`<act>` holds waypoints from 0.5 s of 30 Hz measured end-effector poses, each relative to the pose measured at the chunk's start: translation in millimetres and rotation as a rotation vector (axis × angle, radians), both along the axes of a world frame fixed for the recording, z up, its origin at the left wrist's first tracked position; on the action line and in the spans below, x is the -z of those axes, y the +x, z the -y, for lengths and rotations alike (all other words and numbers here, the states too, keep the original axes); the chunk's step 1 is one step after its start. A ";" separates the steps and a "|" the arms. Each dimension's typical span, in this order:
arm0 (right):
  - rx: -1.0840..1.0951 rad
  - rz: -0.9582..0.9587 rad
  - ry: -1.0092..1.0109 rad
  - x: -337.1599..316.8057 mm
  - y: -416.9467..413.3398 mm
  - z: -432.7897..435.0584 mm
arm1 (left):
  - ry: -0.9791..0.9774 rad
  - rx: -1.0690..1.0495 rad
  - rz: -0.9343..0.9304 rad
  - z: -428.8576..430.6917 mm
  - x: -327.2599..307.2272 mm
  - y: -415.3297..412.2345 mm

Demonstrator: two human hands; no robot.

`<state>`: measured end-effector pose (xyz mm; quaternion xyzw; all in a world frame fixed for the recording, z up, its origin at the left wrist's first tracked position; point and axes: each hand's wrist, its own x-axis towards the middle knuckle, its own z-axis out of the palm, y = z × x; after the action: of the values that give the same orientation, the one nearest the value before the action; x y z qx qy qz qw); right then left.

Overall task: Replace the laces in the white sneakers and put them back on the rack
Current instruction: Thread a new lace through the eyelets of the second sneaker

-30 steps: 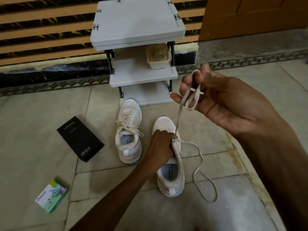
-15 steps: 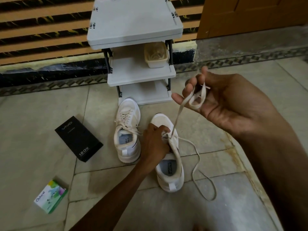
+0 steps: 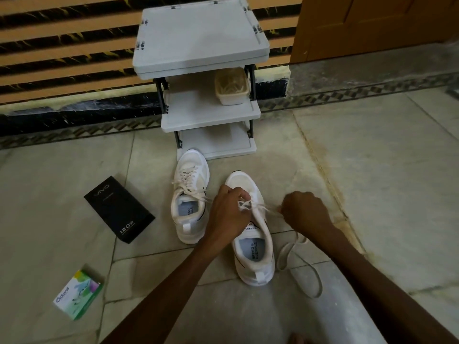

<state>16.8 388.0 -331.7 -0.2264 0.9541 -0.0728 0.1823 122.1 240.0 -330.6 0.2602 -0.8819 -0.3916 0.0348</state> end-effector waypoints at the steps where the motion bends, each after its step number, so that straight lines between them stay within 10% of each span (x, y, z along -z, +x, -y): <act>1: -0.060 -0.003 -0.109 1.9 -2.3 3.8 | -0.001 0.003 0.012 0.6 -0.1 -0.2; 6: -0.382 0.096 -0.117 8.2 -11.7 22.4 | -0.015 0.015 0.084 5.1 -2.0 -1.6; 15: -0.080 0.443 -0.539 -84.2 -10.6 13.3 | 0.077 0.176 0.080 2.7 -11.7 -17.7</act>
<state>6.2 374.7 -247.5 -0.2821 0.8283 -0.3623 0.3210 104.4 237.3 -318.9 0.1982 -0.8863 -0.4161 -0.0453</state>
